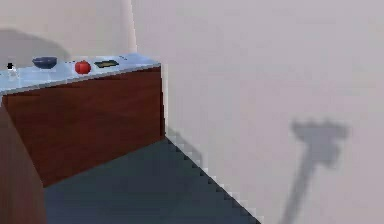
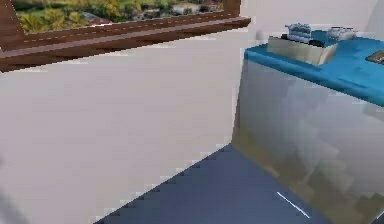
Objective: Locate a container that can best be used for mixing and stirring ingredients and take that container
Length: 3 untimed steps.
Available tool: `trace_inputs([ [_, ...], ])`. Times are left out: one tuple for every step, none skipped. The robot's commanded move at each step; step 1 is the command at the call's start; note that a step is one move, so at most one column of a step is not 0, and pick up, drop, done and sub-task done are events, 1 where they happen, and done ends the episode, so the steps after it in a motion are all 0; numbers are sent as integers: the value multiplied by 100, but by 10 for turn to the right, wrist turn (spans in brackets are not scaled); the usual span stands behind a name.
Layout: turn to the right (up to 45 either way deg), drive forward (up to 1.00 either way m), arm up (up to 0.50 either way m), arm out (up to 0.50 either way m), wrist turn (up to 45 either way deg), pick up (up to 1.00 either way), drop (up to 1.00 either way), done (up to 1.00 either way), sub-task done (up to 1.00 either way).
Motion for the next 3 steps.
trace_inputs([
  [0, 55, 0, 0, 0, 0, 0, 0, 0],
  [-420, 0, 0, 0, 0, 0, 0, 0, 0],
  [0, 90, 0, 0, 0, 0, 0, 0, 0],
])
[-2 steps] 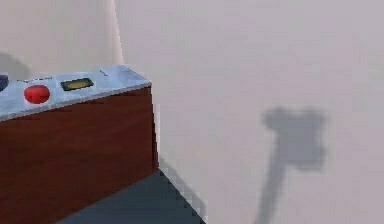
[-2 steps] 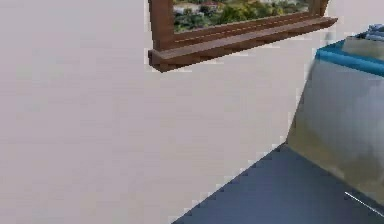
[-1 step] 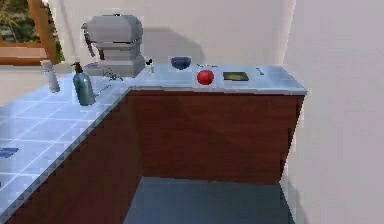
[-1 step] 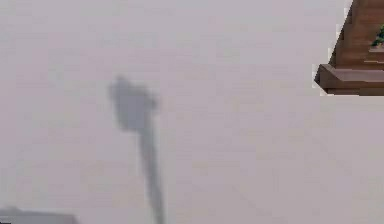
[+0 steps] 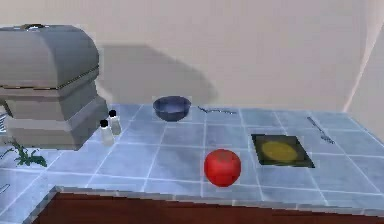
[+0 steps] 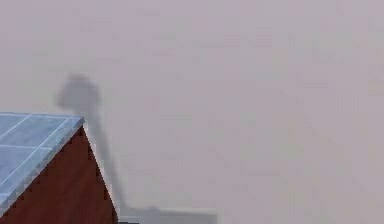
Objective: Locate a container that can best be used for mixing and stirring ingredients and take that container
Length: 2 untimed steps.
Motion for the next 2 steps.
trace_inputs([
  [-450, 0, 0, 0, 0, 0, 0, 0, 0],
  [-450, 0, 0, 0, 0, 0, 0, 0, 0],
])
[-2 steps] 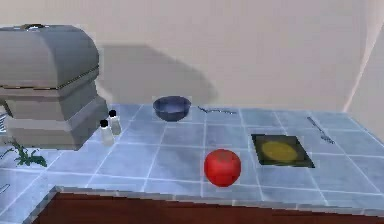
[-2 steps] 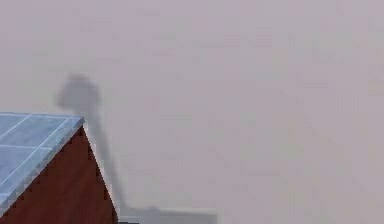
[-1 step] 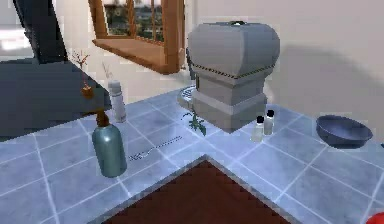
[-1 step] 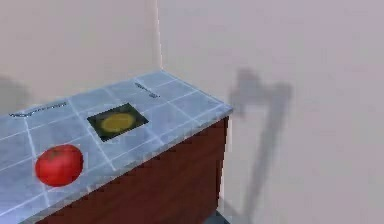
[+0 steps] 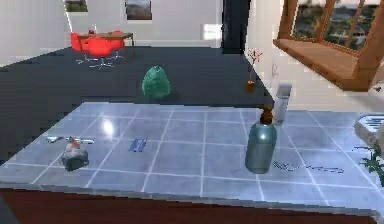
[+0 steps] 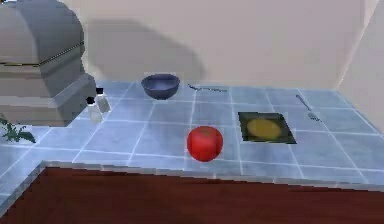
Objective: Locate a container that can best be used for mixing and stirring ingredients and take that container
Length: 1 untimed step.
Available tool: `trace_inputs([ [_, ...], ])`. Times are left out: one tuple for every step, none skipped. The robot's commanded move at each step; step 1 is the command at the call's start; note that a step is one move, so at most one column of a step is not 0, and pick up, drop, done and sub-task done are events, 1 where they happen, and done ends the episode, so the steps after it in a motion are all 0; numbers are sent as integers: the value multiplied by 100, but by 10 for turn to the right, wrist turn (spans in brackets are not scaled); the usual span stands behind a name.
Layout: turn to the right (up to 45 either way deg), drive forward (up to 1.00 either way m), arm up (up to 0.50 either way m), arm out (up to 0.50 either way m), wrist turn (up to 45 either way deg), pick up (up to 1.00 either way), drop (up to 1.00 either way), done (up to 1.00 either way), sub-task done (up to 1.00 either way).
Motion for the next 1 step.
trace_inputs([
  [450, 0, 0, 0, 0, 0, 0, 0, 0],
])
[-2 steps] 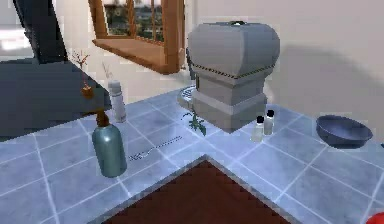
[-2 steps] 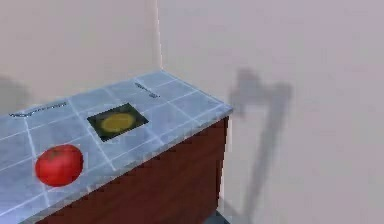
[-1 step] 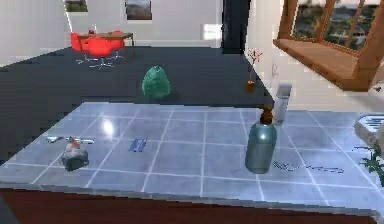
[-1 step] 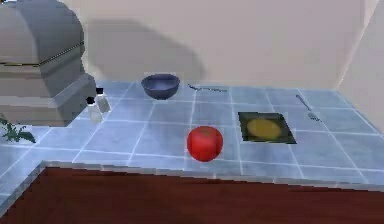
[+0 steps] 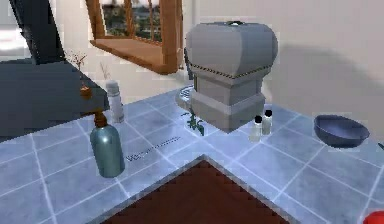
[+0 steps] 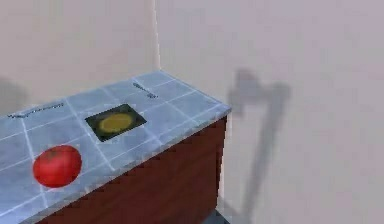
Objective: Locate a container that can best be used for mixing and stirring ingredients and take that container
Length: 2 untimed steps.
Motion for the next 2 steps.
trace_inputs([
  [450, 0, 0, 0, 0, 0, 0, 0, 0],
  [450, 0, 0, 0, 0, 0, 0, 0, 0],
])
